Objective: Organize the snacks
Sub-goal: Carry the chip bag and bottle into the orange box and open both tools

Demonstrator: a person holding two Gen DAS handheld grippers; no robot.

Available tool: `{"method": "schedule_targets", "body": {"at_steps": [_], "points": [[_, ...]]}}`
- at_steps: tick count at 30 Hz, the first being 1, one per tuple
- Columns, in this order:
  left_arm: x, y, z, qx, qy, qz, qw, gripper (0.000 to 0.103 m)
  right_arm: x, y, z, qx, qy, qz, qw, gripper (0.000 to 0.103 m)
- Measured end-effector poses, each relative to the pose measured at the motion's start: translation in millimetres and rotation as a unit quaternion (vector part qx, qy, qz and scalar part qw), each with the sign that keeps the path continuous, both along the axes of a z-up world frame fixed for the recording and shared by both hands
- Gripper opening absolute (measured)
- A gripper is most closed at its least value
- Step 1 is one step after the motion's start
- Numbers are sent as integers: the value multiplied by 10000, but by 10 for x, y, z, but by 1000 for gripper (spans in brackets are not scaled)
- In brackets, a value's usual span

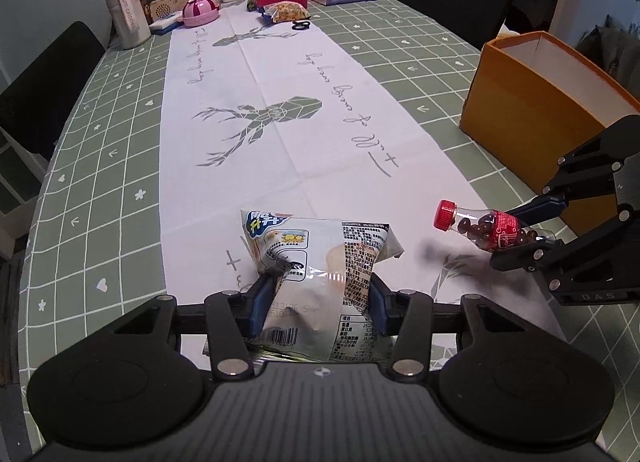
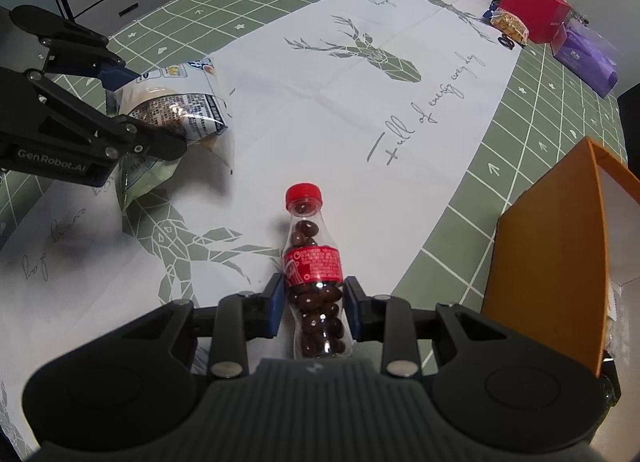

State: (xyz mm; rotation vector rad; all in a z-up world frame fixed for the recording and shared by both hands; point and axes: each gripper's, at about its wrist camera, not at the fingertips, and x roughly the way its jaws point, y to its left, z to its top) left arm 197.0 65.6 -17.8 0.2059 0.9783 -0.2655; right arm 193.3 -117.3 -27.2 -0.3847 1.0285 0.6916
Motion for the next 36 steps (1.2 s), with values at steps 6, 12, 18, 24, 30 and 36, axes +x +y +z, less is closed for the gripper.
{"method": "schedule_targets", "body": {"at_steps": [6, 12, 18, 24, 30, 36], "points": [[-41, -136, 216, -6, -217, -108, 9997, 55, -42, -213, 203, 175, -138, -117, 9997, 30], [-107, -385, 390, -29, -356, -247, 9991, 55, -74, -477, 399, 423, -262, -288, 9983, 30], [-150, -673, 603, -161, -552, -460, 9973, 55, -83, -805, 672, 834, -424, -528, 9942, 30], [-118, -1041, 769, -212, -705, -698, 9948, 55, -104, -1180, 923, 1132, -643, -854, 9878, 30], [-85, -1474, 918, -217, -898, -1067, 9900, 55, -145, -1635, 1062, 1367, -765, -1278, 9793, 30], [-57, -1890, 1019, -370, -993, -1319, 9856, 55, -185, -2061, 1144, 1492, -885, -1720, 9697, 30]]}}
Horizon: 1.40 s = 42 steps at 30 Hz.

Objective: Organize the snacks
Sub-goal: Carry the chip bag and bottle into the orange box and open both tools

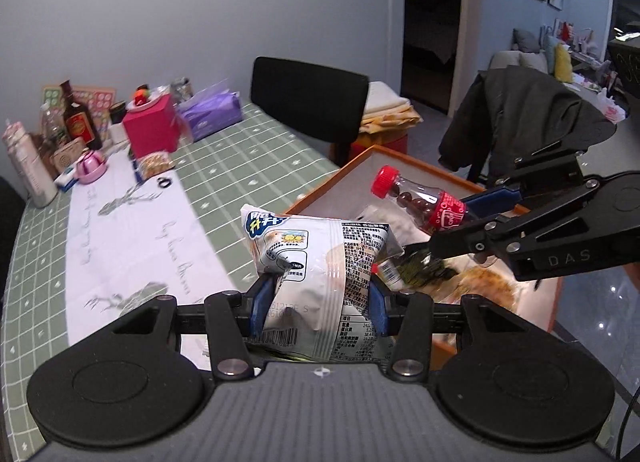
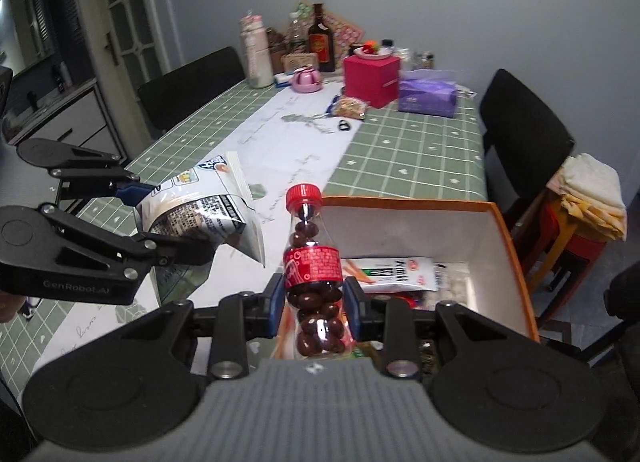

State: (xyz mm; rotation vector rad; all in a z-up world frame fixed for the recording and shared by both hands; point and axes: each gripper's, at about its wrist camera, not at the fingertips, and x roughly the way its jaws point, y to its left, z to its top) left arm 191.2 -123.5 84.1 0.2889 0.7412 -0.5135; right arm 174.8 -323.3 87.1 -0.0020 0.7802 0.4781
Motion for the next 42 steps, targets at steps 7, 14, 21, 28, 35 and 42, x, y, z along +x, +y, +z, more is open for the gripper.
{"method": "schedule_targets", "body": {"at_steps": [7, 14, 21, 28, 35, 42], "points": [[-5, -437, -15, 14, -40, -359, 9993, 55, 6, -378, -45, -21, 39, -478, 9988, 30], [74, -758, -233, 82, 93, -499, 9987, 55, 73, -574, -281, -181, 285, -815, 9961, 30], [156, -921, -447, 226, 226, -614, 9976, 55, 163, -696, -461, -294, 491, -1017, 9932, 30], [274, -1013, -654, 552, 417, -651, 9955, 55, 229, -729, -642, -460, 685, -1090, 9906, 30], [362, -1153, -892, 1110, 461, -741, 9900, 55, 344, -648, -880, -728, 929, -1032, 9876, 30], [457, -1211, -1073, 1447, 518, -781, 9850, 55, 456, -570, -992, -936, 1051, -1037, 9846, 30]]}}
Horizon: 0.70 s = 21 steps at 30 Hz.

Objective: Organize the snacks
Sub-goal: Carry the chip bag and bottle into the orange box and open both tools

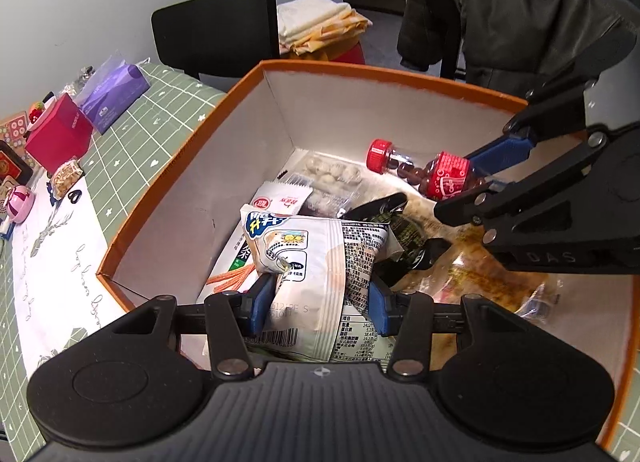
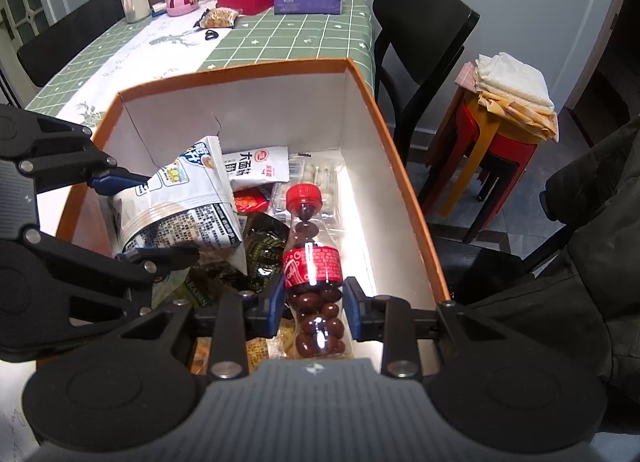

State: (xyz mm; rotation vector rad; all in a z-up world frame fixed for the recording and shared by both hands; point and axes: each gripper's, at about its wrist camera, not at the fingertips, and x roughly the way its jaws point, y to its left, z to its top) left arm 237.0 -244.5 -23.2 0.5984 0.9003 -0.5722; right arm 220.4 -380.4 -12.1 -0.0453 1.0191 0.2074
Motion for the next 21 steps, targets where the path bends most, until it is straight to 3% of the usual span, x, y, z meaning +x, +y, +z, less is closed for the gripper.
{"method": "schedule_targets", "body": {"at_steps": [7, 16, 21], "points": [[117, 6, -88, 2, 73, 86, 9999, 57, 139, 40, -132, -38, 273, -208, 9994, 30], [206, -22, -188, 230, -32, 264, 9994, 57, 254, 143, -200, -283, 312, -346, 9985, 30], [196, -10, -159, 310, -114, 286, 9990, 68, 270, 174, -202, -378, 339, -416, 9978, 30]]}}
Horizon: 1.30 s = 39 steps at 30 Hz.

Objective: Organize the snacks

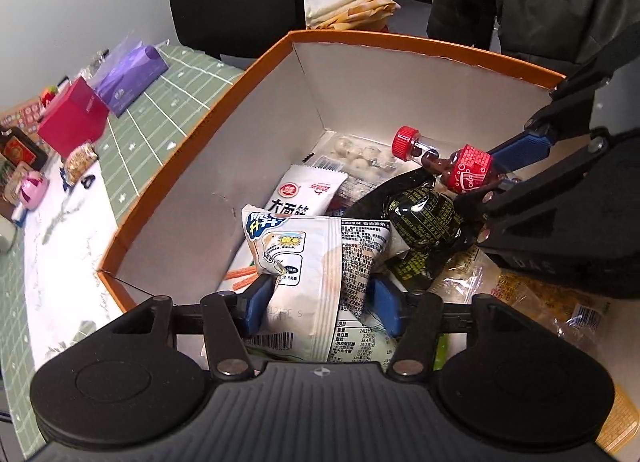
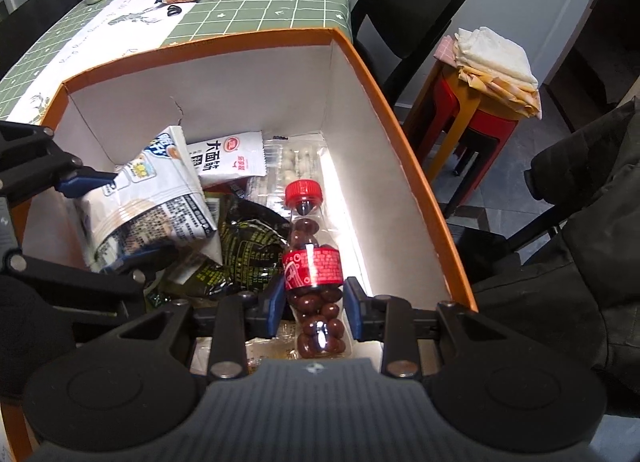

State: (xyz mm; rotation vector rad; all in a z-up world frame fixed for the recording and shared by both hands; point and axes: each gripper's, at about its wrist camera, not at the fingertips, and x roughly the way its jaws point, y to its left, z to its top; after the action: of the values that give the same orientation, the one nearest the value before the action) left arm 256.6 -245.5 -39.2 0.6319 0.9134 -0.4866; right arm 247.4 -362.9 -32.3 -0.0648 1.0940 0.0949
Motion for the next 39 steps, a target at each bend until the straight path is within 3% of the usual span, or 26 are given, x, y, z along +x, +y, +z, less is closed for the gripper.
{"method": "schedule_targets", "body": {"at_steps": [5, 13, 22, 25, 30, 33, 39], "points": [[-45, 45, 49, -63, -55, -5, 10000, 79, -17, -41, 40, 131, -58, -67, 9999, 31], [-136, 76, 243, -210, -274, -76, 9994, 82, -111, -77, 276, 248, -315, -182, 9990, 38], [-312, 259, 627, -713, -299, 50, 9970, 83, -334, -104, 598, 258, -585, -310, 9975, 39], [-427, 353, 749, -878, -325, 104, 9956, 83, -464, -105, 744, 331, -760, -384, 9958, 45], [-694, 675, 1014, -1728, -323, 331, 9839, 89, -717, -25, 1008, 374, -1122, -417, 9921, 48], [-821, 786, 1098, -1887, -373, 516, 9800, 89, -889, -8, 1153, 448, -1317, -539, 9888, 53], [-1071, 1000, 1232, -2329, -292, 798, 9688, 89, -1245, 75, 1388, 311, -1731, -847, 9808, 72]]}}
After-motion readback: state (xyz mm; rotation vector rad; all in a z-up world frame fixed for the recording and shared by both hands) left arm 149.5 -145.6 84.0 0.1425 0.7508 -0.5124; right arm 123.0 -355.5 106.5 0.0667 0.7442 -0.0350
